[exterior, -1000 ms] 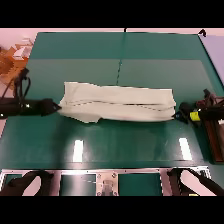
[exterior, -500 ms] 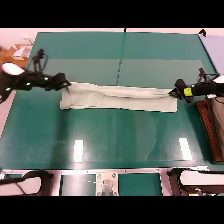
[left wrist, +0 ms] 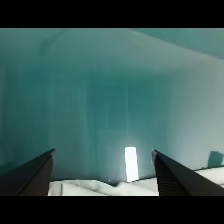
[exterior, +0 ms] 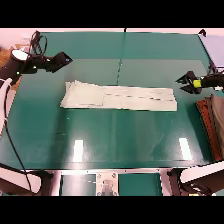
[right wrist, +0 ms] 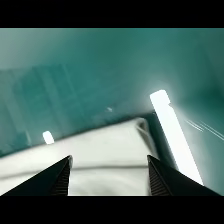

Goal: Fold the shirts.

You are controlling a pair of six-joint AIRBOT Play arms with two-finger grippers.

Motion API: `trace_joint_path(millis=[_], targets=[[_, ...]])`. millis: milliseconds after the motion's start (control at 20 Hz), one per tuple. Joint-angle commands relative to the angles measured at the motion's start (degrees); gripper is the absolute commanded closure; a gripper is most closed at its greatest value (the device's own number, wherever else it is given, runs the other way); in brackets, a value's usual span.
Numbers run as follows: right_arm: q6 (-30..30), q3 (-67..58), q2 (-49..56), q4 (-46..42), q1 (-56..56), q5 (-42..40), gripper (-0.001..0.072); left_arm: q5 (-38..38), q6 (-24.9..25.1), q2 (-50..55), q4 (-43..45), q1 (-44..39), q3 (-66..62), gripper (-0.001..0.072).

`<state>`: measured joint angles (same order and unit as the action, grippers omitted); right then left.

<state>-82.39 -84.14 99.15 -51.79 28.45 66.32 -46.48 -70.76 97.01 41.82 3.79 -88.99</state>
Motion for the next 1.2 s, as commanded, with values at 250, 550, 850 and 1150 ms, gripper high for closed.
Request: trace_joint_path(millis=[250,550,850,1150], targets=[[10.86,1.55,7.19,-2.80,3.89,14.29,0.0174,-16.76,-0.72,0.57,0.15,0.46,-3.08,0.0684],[14.84,0.11,14.93,6.99,2.89,14.40,0.0420,-17.86,-0.37,0.57,0.13,-2.43,-3.08,0.0685],[14.82,-9.53,14.56,7.80,0.98,20.72,0.0694,-9.62,1.46,0.98,0.17,-12.37,-3.08,0.0685],[12.31,-16.92,3.48,8.04,-0.35,29.38,0.0694,2.54,0.57,9.07,-1.49,-28.06,-2.97,0.0685]])
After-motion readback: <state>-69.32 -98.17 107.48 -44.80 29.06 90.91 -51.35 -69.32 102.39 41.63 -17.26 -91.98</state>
